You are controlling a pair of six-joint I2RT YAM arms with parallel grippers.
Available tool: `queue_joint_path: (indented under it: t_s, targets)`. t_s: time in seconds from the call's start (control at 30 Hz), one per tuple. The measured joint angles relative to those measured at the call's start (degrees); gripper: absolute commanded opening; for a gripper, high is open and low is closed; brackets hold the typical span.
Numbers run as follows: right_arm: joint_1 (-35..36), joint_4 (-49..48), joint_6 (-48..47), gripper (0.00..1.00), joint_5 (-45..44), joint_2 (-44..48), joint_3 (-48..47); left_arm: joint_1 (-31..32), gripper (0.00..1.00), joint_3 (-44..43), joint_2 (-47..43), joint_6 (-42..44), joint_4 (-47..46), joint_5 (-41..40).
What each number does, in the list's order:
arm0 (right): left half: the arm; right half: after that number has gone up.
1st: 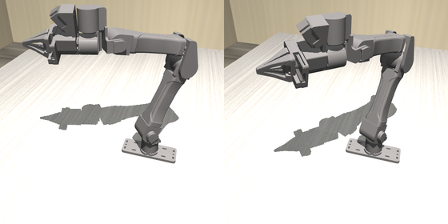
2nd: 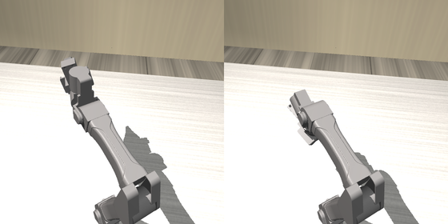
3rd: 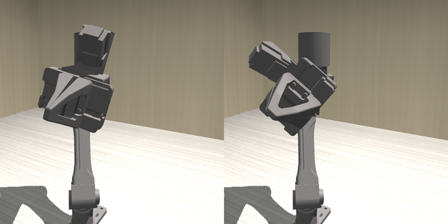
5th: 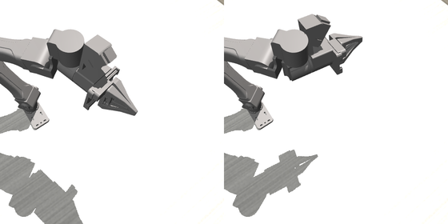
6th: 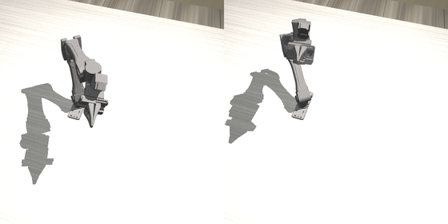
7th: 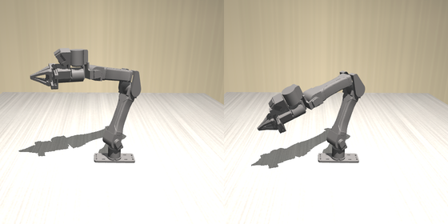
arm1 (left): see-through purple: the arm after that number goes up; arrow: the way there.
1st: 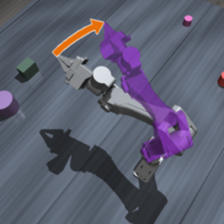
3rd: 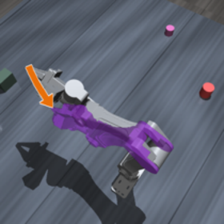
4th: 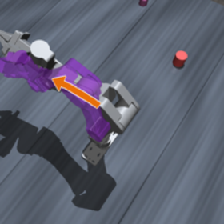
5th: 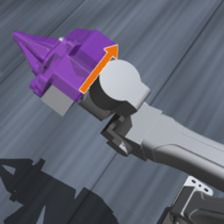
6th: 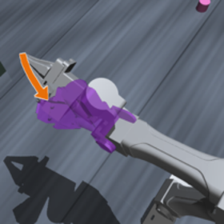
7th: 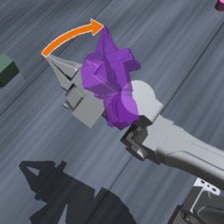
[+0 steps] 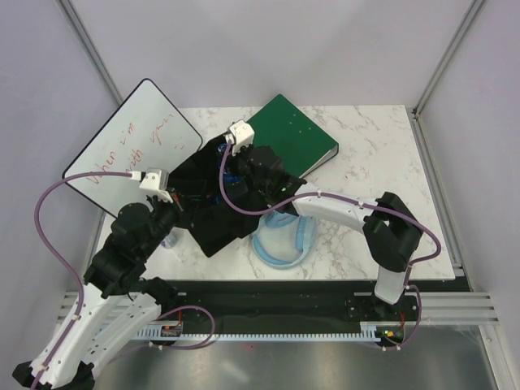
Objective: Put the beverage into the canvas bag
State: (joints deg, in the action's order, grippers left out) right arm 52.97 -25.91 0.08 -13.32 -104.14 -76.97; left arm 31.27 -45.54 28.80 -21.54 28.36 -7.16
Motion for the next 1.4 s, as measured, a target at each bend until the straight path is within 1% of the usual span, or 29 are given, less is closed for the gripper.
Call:
queue_joint_path:
  t_s: [0.07, 0.1, 0.13, 0.23, 0.33, 0.5, 0.7, 0.9, 1.03, 1.13, 1.17, 1.2, 1.23, 1.27, 1.3, 1.33, 1.37, 1.4]
  targets:
    - [0.0, 0.7, 0.1, 0.22, 0.3, -0.8, -1.3, 0.0, 0.02, 0.0, 0.0, 0.0, -0.1, 0.0]
    - [0.0, 0.7, 0.1, 0.13, 0.6, -0.9, -1.4, 0.0, 0.02, 0.0, 0.0, 0.0, -0.1, 0.0]
    - [0.0, 0.8, 0.2, 0.0, 0.7, -0.9, -1.4, 0.0, 0.02, 0.0, 0.0, 0.0, -0.1, 0.0]
    - [0.0, 0.5, 0.4, 0.0, 1.4, -0.7, -1.2, 0.0, 0.02, 0.0, 0.0, 0.0, -0.1, 0.0]
    - [0.0, -1.8, 2.2, 0.0, 3.2, 0.5, 1.0, 0.0, 0.02, 0.0, 0.1, 0.0, -0.1, 0.0]
    - [0.1, -4.4, 4.7, 0.0, 7.1, 0.1, 0.7, 0.0, 0.02, 0.0, 0.2, 0.0, -0.2, 0.0]
    - [0.0, -9.2, 5.2, 0.0, 10.1, -3.6, -1.6, 0.0, 0.02, 0.0, -0.8, 0.0, 0.2, -0.9]
    - [0.0, -16.0, 6.0, 0.0, 11.3, -4.8, 2.3, 0.0, 0.02, 0.0, -0.9, 0.0, 0.7, -1.3]
    - [0.1, -18.1, 5.7, 0.0, 13.0, -4.8, 3.5, 0.0, 0.02, 0.0, -0.7, 0.0, 0.7, -1.3]
    - [0.1, -17.7, 4.2, 0.01, 14.6, -4.8, 3.4, 0.0, 0.02, 0.0, -0.7, 0.0, 0.7, -1.3]
    - [0.2, -17.4, 3.7, 0.04, 15.2, -4.7, 3.3, 0.0, 0.02, 0.0, -0.7, 0.0, 0.7, -1.3]
    - [0.3, -17.0, 3.1, 0.24, 15.8, -4.6, 3.3, 0.0, 0.02, 0.0, -0.7, 0.0, 0.7, -1.3]
    - [0.3, -16.5, 2.6, 0.33, 16.1, -4.3, 3.3, 0.0, 0.02, 0.0, -0.7, 0.0, 0.7, -1.4]
    - [0.4, -15.9, 2.3, 0.4, 16.2, -4.0, 3.3, 0.0, 0.02, 0.0, -0.7, 0.0, 0.7, -1.4]
    - [0.5, -15.3, 2.0, 0.53, 16.3, -3.7, 3.3, 0.0, 0.02, 0.0, -0.7, 0.0, 0.7, -1.4]
    - [0.6, -14.3, 1.9, 0.6, 16.1, -3.2, 3.4, 0.0, 0.02, 0.0, -0.7, 0.0, 0.7, -1.4]
    - [0.6, -13.4, 1.9, 0.63, 15.9, -2.6, 3.6, 0.0, 0.02, 0.0, -0.7, 0.0, 0.7, -1.4]
    - [0.7, -12.0, 2.2, 0.73, 15.8, -2.1, 3.6, 0.0, 0.02, 0.0, -0.7, 0.0, 0.7, -1.4]
